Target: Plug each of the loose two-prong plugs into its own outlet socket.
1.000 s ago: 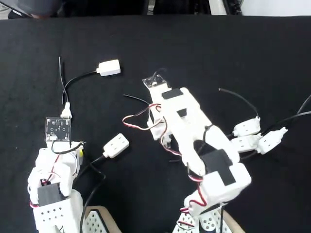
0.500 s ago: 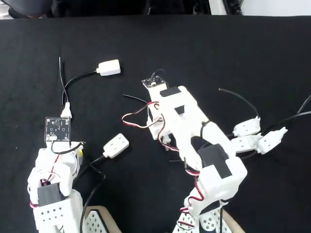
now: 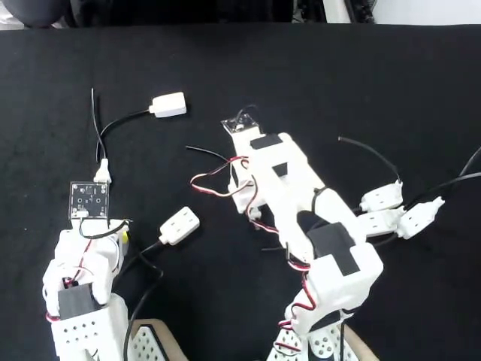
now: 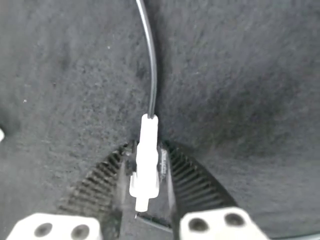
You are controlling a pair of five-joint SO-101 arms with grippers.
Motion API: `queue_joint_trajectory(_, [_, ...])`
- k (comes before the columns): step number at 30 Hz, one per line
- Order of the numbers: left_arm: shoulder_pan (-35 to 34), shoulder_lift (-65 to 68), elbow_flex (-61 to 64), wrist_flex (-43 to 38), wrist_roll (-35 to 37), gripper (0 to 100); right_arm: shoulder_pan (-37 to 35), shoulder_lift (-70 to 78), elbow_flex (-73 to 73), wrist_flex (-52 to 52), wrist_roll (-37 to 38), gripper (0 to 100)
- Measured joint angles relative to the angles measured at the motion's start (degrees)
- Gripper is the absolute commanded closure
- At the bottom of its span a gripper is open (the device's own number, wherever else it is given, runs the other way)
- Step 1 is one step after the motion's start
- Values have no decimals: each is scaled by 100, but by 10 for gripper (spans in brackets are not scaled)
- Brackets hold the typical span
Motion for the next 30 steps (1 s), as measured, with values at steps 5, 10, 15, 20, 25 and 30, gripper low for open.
queue_joint_trajectory(5, [0, 0, 0, 0, 0, 780, 0, -149, 202, -88, 9, 961])
queue_joint_trajectory(10, [0, 0, 0, 0, 0, 780, 62, -1011, 765, -255, 9, 962])
queue_joint_trajectory(15, [0, 0, 0, 0, 0, 780, 70, -2426, 1969, -1046, 9, 985])
queue_joint_trajectory(20, [0, 0, 0, 0, 0, 780, 70, -4211, 3024, -1574, -193, 987])
queue_joint_trajectory(25, [0, 0, 0, 0, 0, 780, 70, -5890, 3859, -2110, -264, 987])
queue_joint_trajectory(30, [0, 0, 0, 0, 0, 780, -202, -7244, 4527, -2435, -264, 987])
